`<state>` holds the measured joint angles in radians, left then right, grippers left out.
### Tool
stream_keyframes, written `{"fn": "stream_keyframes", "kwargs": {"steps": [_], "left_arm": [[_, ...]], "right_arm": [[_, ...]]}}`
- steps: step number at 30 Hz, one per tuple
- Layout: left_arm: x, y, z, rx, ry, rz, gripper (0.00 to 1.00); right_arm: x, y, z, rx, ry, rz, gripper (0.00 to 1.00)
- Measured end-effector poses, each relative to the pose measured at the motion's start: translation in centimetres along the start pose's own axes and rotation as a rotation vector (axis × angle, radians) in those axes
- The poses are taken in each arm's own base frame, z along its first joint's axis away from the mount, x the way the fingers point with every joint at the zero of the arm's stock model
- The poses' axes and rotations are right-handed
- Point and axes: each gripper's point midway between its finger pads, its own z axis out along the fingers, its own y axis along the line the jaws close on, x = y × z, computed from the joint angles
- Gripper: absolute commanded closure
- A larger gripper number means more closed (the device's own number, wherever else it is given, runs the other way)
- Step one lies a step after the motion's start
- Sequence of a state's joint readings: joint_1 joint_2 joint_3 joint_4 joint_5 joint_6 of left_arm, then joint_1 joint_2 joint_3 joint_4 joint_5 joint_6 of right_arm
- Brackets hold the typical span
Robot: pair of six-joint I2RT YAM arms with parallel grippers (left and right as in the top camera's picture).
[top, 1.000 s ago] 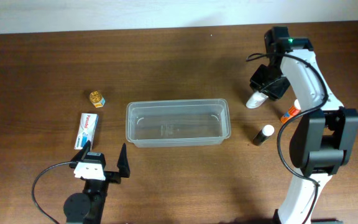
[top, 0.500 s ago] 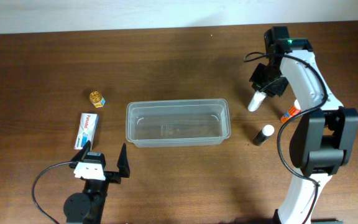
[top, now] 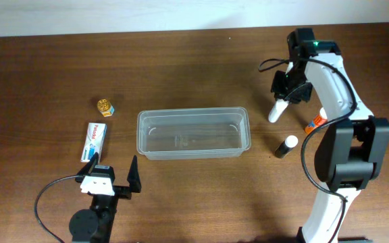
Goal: Pack container
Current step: 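Carry the pump bottle over the container and lower it inside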
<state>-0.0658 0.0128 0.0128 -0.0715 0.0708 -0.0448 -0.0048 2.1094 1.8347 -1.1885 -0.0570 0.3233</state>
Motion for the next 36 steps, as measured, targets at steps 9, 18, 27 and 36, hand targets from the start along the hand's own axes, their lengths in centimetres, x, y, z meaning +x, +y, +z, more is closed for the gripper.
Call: {"fn": "stream_keyframes", "kwargs": {"steps": [9, 18, 27, 36], "left_arm": [[0.0, 0.0, 0.0, 0.0, 0.0, 0.0, 0.01], [0.0, 0.0, 0.0, 0.0, 0.0, 0.0, 0.01], [0.0, 0.0, 0.0, 0.0, 0.0, 0.0, 0.01], [0.0, 0.0, 0.0, 0.0, 0.0, 0.0, 0.01]], "right_arm": [[-0.3, 4.7, -6.0, -0.108, -0.043, -0.151, 0.8], [2.7, 9.8, -14.9, -0.173, -0.118, -0.334, 0.8], [8.4, 15.1, -18.4, -0.23, -0.126, -0.554, 0.8], [12.3, 17.6, -16.1, -0.201, -0.031, -0.639, 0.81]]}}
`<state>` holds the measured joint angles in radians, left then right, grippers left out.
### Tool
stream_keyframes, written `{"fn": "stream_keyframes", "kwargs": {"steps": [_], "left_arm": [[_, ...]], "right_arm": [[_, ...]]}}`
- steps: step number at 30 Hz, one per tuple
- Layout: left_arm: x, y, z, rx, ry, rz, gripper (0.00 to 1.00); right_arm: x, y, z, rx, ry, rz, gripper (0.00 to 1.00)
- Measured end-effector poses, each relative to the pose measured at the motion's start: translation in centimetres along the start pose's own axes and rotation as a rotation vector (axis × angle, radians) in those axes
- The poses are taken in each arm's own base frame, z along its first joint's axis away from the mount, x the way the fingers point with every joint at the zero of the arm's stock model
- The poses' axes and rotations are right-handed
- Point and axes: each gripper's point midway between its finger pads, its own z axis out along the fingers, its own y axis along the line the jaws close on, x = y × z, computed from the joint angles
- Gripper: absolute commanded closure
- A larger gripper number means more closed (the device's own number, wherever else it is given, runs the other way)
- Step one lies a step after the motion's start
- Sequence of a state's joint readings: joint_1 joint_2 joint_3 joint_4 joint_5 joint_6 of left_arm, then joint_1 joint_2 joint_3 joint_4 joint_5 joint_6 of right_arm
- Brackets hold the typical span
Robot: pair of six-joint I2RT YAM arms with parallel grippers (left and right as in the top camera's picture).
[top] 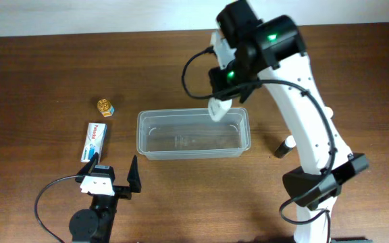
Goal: Pack container
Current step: 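Carry the pump bottle over the container and lower it inside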
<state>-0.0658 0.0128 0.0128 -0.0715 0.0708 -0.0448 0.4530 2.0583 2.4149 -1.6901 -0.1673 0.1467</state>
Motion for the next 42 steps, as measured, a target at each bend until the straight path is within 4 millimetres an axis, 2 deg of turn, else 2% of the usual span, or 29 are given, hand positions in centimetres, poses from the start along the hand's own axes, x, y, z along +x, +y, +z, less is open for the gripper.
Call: {"fn": "stream_keyframes", "kwargs": {"steps": [3, 22, 34, 42], "left_arm": [[0.0, 0.0, 0.0, 0.0, 0.0, 0.0, 0.0], [0.0, 0.0, 0.0, 0.0, 0.0, 0.0, 0.01], [0.0, 0.0, 0.0, 0.0, 0.0, 0.0, 0.01], [0.0, 0.0, 0.0, 0.0, 0.0, 0.0, 0.01]], "right_arm": [[0.8, -0.9, 1.6, 0.053, 0.054, 0.036, 0.81], [2.0, -5.7, 9.9, 0.256, 0.122, 0.163, 0.82], [2.3, -7.6, 13.3, 0.332, 0.103, 0.19, 0.82], [2.3, -8.0, 14.5, 0.34, 0.091, 0.188, 0.83]]}}
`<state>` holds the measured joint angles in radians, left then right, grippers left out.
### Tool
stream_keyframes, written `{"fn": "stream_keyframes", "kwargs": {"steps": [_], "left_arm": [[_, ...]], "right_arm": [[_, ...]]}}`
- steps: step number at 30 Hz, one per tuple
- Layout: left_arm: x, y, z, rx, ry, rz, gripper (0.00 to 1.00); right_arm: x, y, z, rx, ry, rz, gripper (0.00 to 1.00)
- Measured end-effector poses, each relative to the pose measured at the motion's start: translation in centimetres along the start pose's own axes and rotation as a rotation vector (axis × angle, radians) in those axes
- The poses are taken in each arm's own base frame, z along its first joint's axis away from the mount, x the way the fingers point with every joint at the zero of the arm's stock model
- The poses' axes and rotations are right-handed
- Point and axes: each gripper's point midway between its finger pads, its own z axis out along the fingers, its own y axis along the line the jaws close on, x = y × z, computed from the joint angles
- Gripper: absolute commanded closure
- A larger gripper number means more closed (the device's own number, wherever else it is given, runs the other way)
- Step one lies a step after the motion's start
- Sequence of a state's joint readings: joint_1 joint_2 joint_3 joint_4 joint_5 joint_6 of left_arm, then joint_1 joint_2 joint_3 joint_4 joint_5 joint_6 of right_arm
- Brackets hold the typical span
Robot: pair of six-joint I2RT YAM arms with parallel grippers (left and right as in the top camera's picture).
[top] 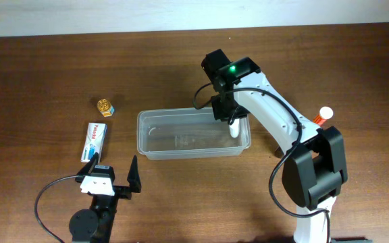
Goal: Pack container
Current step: 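Carry the pump bottle over the container and lower it inside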
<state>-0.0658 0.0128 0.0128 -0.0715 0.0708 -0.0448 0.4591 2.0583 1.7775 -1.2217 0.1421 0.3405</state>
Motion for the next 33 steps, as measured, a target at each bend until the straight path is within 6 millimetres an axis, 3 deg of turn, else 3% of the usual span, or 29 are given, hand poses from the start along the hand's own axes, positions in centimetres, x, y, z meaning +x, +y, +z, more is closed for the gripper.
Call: {"fn": "stream_keyframes", "kwargs": {"steps": [20, 23, 33], "left_arm": [[0.0, 0.0, 0.0, 0.0, 0.0, 0.0, 0.01], [0.0, 0.0, 0.0, 0.0, 0.0, 0.0, 0.01], [0.0, 0.0, 0.0, 0.0, 0.0, 0.0, 0.01]], "right_arm": [[-0.42, 0.15, 0.03, -0.006, -0.017, 0.003, 0.76], [-0.42, 0.15, 0.03, -0.006, -0.017, 0.002, 0.67], [-0.5, -0.03, 0.03, 0.004, -0.022, 0.002, 0.65]]}}
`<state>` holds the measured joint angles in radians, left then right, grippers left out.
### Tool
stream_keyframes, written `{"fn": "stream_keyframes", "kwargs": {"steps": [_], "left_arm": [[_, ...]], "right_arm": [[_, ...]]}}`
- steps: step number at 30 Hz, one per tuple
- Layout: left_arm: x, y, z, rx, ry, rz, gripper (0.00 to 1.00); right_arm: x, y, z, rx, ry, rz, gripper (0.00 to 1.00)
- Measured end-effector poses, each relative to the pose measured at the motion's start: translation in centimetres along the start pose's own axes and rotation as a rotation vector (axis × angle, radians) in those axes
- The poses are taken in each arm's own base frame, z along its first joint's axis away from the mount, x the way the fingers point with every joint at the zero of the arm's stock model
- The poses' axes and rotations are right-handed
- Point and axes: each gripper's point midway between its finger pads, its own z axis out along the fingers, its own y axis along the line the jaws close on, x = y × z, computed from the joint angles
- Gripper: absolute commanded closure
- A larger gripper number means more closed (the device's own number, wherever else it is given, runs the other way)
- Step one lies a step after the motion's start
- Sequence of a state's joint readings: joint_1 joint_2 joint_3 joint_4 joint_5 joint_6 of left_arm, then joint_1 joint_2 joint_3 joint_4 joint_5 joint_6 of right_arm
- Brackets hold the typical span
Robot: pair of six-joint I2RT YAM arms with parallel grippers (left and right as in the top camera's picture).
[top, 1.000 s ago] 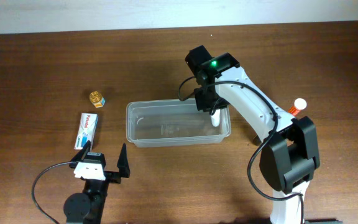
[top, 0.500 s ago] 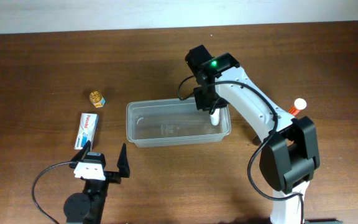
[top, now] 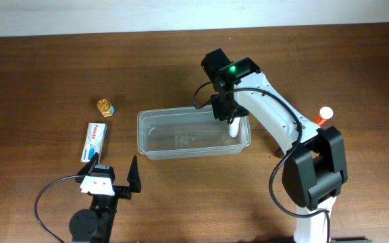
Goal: Pack container
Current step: 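Carry the pump bottle over the container and lower it inside, then open the right gripper and lift away from the container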
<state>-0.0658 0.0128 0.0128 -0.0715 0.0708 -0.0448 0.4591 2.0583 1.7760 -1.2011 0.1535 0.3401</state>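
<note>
A clear plastic container (top: 181, 154) lies in the middle of the table. My right gripper (top: 225, 115) hangs over its right end. Just below it a white tube (top: 234, 129) sits inside the container against the right wall. The wrist hides the fingers, so I cannot tell whether they still grip the tube. My left gripper (top: 115, 173) rests open and empty at the front left, short of the container.
A white and blue toothpaste box (top: 96, 141) and a small gold item (top: 105, 106) lie left of the container. An orange tube with a white cap (top: 322, 115) lies at the right, beside the right arm's base.
My right gripper was first at the far right, shut on the white tube. Then it held the tube above the container's back right rim. After that it was low over the right end with the tube inside, and it stays there. The left arm never moved.
</note>
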Motion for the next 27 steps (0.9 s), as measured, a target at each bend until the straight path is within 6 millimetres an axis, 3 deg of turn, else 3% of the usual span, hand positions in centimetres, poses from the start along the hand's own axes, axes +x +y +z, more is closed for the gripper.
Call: {"fn": "stream_keyframes", "kwargs": {"steps": [8, 13, 20, 27], "left_arm": [[0.0, 0.0, 0.0, 0.0, 0.0, 0.0, 0.01], [0.0, 0.0, 0.0, 0.0, 0.0, 0.0, 0.01], [0.0, 0.0, 0.0, 0.0, 0.0, 0.0, 0.01], [0.0, 0.0, 0.0, 0.0, 0.0, 0.0, 0.01]], "right_arm": [[0.1, -0.1, -0.1, 0.002, 0.006, -0.011, 0.59], [-0.3, -0.2, -1.7, -0.001, -0.002, -0.03, 0.51], [-1.7, -1.1, -8.3, -0.015, -0.059, -0.024, 0.39], [-1.1, -4.8, -14.8, -0.047, -0.098, 0.061, 0.37]]}}
